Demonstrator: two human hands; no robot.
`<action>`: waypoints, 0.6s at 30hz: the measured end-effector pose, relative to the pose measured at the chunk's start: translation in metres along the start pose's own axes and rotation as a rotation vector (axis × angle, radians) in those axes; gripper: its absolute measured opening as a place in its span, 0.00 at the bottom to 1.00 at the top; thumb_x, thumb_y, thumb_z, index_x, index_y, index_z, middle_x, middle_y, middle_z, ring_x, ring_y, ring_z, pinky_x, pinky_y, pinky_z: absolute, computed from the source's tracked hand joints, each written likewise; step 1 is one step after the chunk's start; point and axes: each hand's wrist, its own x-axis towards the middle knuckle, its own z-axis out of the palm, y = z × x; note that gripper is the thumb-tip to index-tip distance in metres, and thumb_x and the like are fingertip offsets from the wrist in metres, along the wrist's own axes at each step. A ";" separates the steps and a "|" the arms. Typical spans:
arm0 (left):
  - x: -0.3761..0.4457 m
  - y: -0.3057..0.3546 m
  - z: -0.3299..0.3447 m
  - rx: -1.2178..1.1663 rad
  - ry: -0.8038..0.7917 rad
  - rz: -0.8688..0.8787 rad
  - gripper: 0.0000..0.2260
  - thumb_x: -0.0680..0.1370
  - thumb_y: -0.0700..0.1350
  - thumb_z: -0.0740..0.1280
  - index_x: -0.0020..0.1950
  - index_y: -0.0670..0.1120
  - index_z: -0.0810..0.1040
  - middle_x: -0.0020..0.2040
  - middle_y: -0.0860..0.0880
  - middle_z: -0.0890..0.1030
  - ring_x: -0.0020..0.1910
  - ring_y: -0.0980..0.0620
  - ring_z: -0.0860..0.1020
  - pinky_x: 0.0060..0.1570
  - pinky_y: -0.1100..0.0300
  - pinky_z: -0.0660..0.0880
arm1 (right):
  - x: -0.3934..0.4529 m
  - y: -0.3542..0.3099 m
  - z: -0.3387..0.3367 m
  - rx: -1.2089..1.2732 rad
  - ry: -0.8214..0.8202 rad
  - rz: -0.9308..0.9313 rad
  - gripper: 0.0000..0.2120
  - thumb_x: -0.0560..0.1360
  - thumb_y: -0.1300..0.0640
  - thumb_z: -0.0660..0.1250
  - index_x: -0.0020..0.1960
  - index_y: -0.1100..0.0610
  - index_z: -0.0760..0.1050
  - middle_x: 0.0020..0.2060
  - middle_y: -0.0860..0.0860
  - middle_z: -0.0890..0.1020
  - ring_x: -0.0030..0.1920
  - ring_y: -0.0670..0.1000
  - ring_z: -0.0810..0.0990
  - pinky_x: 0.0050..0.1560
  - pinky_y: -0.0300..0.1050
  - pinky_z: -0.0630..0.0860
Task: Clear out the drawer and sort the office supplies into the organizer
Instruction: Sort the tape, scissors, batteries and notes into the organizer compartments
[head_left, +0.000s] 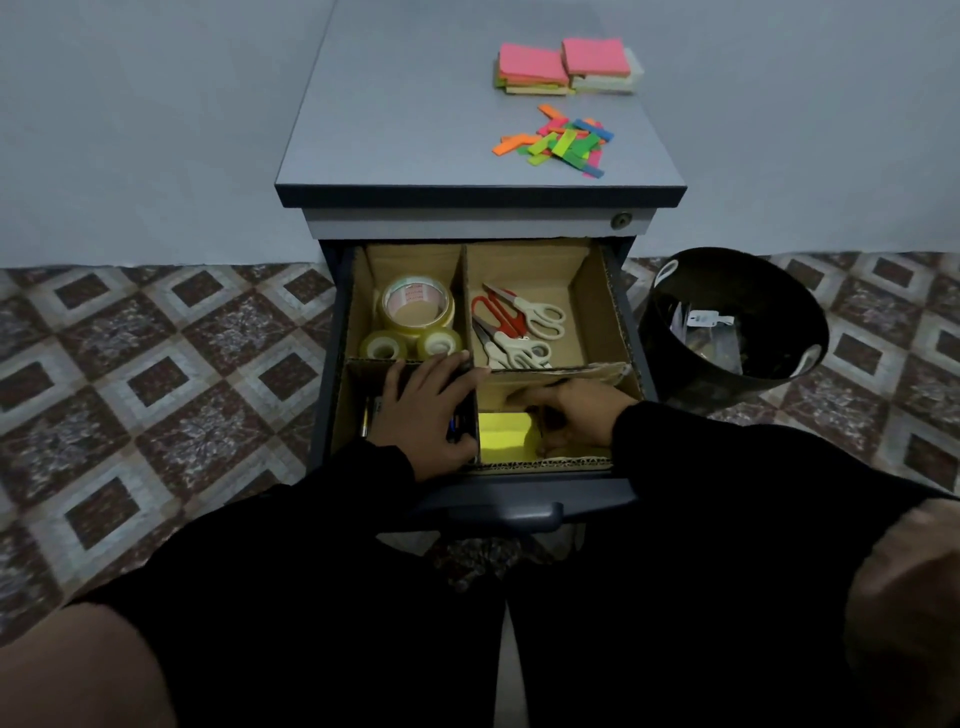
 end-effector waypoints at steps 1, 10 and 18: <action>0.000 0.000 -0.001 0.005 -0.008 0.000 0.36 0.65 0.60 0.51 0.75 0.58 0.55 0.77 0.55 0.51 0.76 0.54 0.47 0.71 0.47 0.38 | -0.002 0.000 -0.004 0.025 0.019 -0.005 0.30 0.71 0.51 0.72 0.70 0.49 0.65 0.53 0.52 0.80 0.53 0.54 0.78 0.52 0.44 0.73; 0.037 0.005 -0.059 -0.089 0.274 -0.017 0.31 0.66 0.55 0.54 0.68 0.49 0.71 0.67 0.48 0.72 0.67 0.46 0.68 0.65 0.50 0.59 | -0.028 0.002 -0.082 0.244 0.312 -0.040 0.14 0.74 0.55 0.68 0.59 0.54 0.75 0.47 0.49 0.79 0.49 0.51 0.79 0.51 0.40 0.73; 0.125 0.019 -0.148 0.015 0.397 0.061 0.29 0.66 0.55 0.55 0.67 0.52 0.72 0.66 0.49 0.73 0.64 0.45 0.70 0.62 0.54 0.61 | -0.014 0.027 -0.180 0.278 0.577 -0.006 0.14 0.73 0.55 0.70 0.57 0.56 0.77 0.44 0.51 0.78 0.43 0.47 0.76 0.45 0.36 0.69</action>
